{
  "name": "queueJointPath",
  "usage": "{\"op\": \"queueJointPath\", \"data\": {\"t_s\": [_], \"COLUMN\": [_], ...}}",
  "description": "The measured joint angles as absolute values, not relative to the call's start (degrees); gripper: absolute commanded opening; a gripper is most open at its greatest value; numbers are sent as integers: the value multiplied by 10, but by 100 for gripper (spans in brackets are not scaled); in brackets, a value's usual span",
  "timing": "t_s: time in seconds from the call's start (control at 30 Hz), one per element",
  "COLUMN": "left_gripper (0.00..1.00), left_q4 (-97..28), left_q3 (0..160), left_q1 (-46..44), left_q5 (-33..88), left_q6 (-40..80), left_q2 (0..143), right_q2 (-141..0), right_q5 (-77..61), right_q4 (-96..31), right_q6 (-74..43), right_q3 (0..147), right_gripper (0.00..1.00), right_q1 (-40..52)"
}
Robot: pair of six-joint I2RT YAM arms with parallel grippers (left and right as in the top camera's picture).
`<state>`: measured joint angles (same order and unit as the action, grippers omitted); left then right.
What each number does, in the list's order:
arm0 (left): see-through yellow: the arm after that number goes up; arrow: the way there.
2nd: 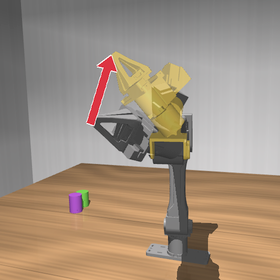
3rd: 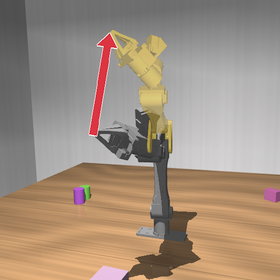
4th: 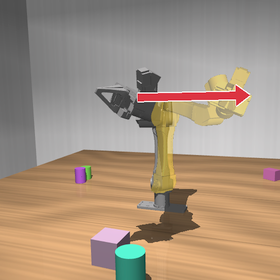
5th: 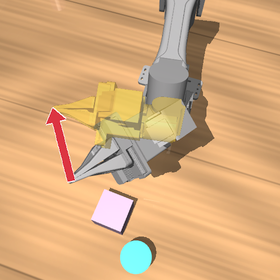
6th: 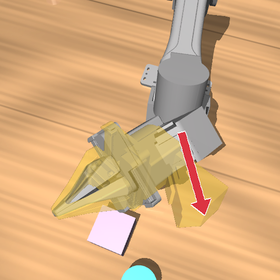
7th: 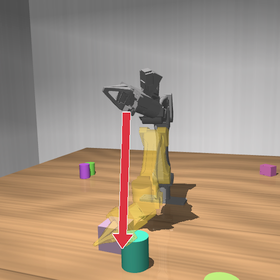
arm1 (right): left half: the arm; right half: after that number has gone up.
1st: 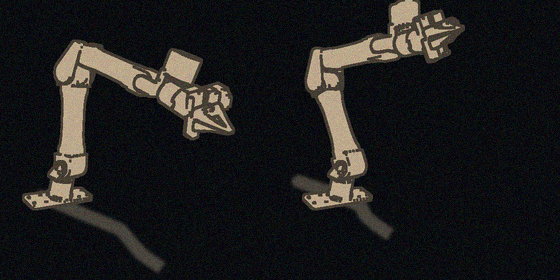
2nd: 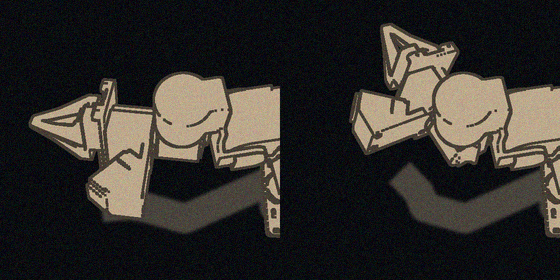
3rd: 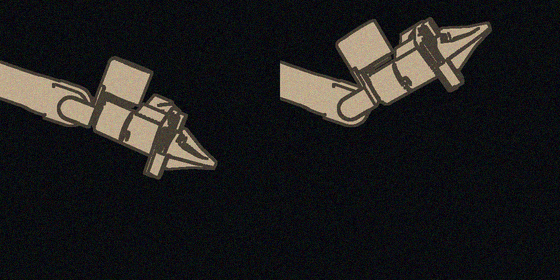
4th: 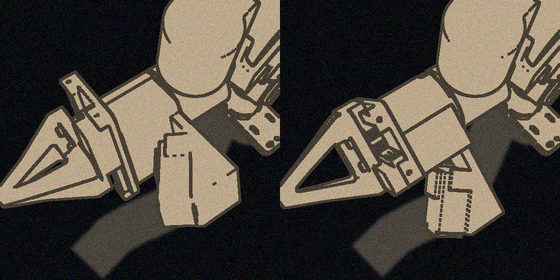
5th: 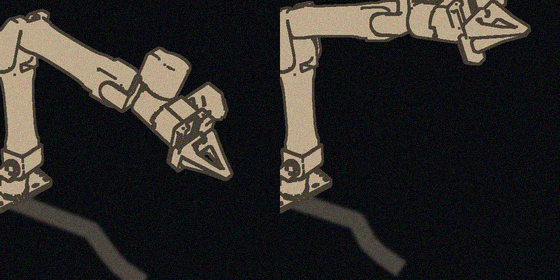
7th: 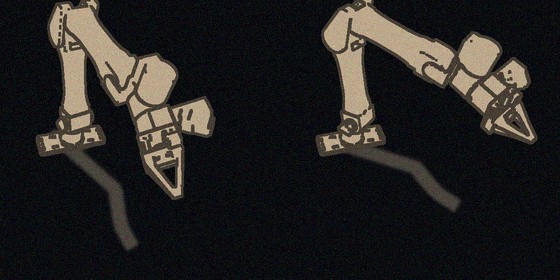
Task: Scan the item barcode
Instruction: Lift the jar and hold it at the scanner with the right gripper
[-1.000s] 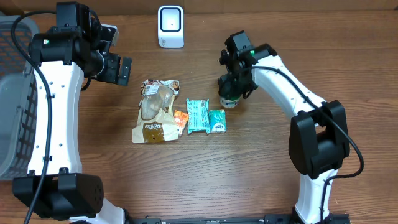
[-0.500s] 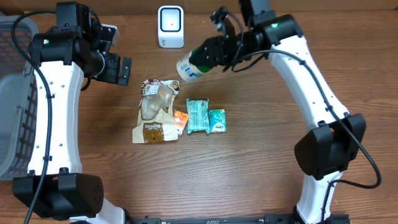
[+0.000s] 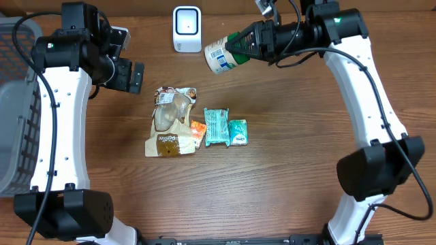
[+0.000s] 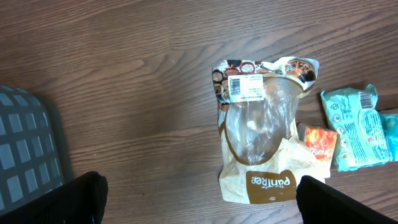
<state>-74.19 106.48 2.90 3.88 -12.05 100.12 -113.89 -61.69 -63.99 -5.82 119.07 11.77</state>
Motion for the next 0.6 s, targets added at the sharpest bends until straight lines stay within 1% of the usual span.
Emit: {"op": "queueJointPath", "data": {"t_s": [0.13, 0.27, 0.43, 0.6], "left_gripper": [100, 99, 100, 100], "left_q4": [-742, -742, -742, -742], "left_q3": [1065, 1065, 1065, 1065], "left_q1": [29, 29, 29, 29], "left_q5": [39, 39, 39, 39], "left_q6": [-121, -121, -121, -121], "left_q2": [1001, 1001, 1001, 1001], "right_q2": [-1127, -1126, -1126, -1127], "right_q5": [-591, -525, -350, -133], "right_q4": [-648, -654, -628, -532], "right_q6": [-60, -60, -60, -50], "right_q3": [1193, 1193, 1193, 1186], "right_gripper": [32, 33, 33, 33], "right_q1": [122, 134, 181, 253]}}
